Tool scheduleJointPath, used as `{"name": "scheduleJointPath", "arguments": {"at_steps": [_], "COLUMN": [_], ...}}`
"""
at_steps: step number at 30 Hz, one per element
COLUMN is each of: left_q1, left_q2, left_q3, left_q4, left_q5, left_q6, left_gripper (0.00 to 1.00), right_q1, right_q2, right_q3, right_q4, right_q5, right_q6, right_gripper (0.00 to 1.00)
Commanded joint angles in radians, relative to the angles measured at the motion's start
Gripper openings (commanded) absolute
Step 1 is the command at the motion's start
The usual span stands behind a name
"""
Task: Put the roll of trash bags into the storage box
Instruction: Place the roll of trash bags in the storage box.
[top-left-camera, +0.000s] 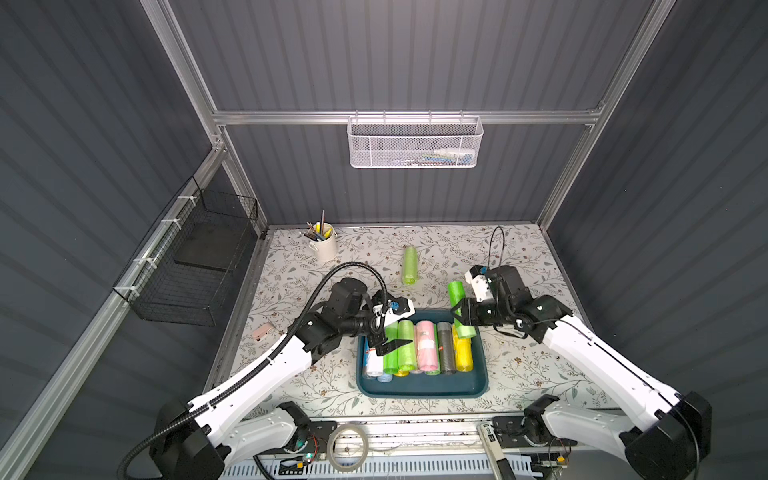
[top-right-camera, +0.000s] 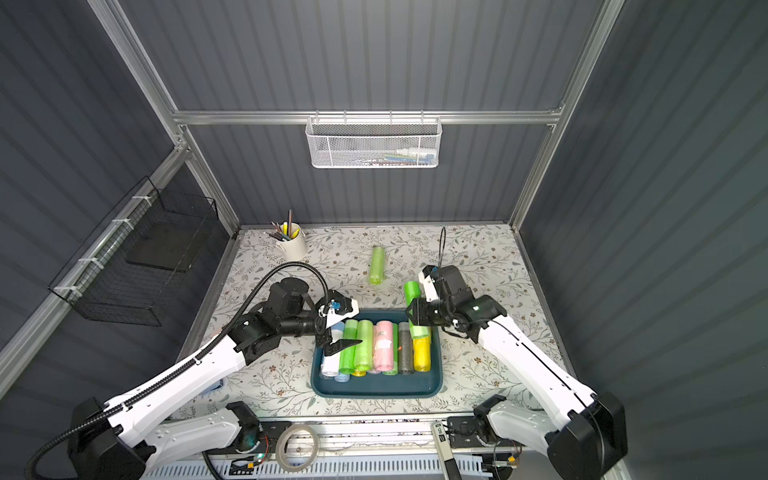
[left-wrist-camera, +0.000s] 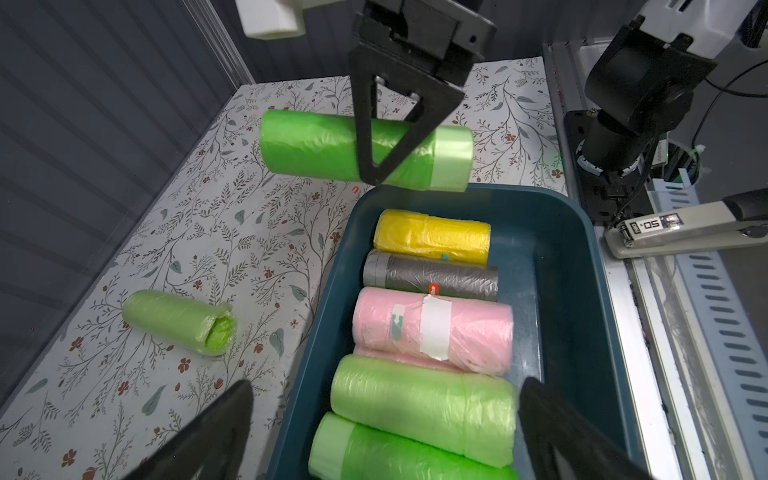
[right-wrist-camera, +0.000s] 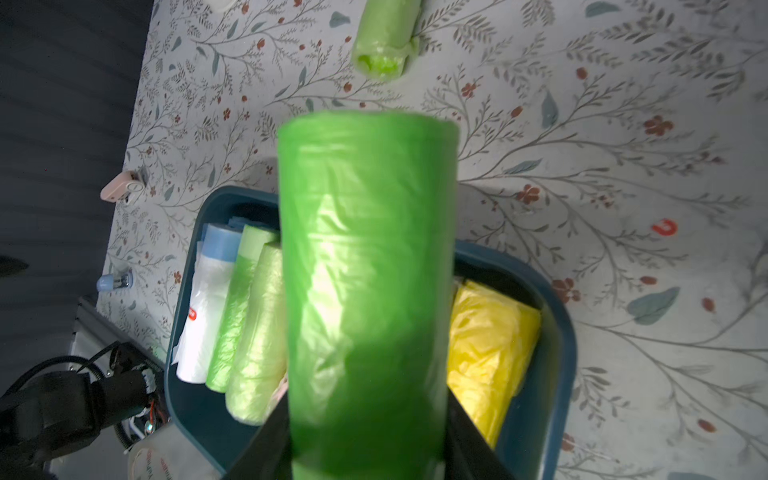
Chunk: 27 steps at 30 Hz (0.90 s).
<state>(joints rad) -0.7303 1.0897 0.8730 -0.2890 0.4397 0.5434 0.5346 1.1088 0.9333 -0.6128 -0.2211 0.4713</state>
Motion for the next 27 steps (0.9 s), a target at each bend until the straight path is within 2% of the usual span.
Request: {"name": "scheduleJointPath", "arguments": {"at_steps": [1, 11, 18, 27], "left_q1": [0.0, 0.0, -0.001, -0.001], "left_q2": [-0.018, 0.007, 0.046, 0.059], "left_q3": [0.029, 0.051, 0.051, 0.053], "left_q4": [-0.032, -0.082, -0.107, -0.108], "left_q5": [0.024, 0.09, 0.137, 0.154], "left_q6": [0.022, 0.038, 0.061, 0.062], "left_gripper": [1.0, 1.0, 1.0, 1.0], "right_q1": [0.064, 0.141, 0.163, 0.173], "right_q2": [-0.05, -0.128, -0.128, -0.088], "right_q3": [-0.032, -0.149, -0.217, -0.235], "right_q4": [0.031, 0.105, 0.188, 0.206], "right_q5": [0.036, 0.073, 0.053, 0.057], "right_q6": [0.102, 0.209, 0.255, 0.272], "right_gripper": [0.44, 0.44, 0.44, 0.45]}}
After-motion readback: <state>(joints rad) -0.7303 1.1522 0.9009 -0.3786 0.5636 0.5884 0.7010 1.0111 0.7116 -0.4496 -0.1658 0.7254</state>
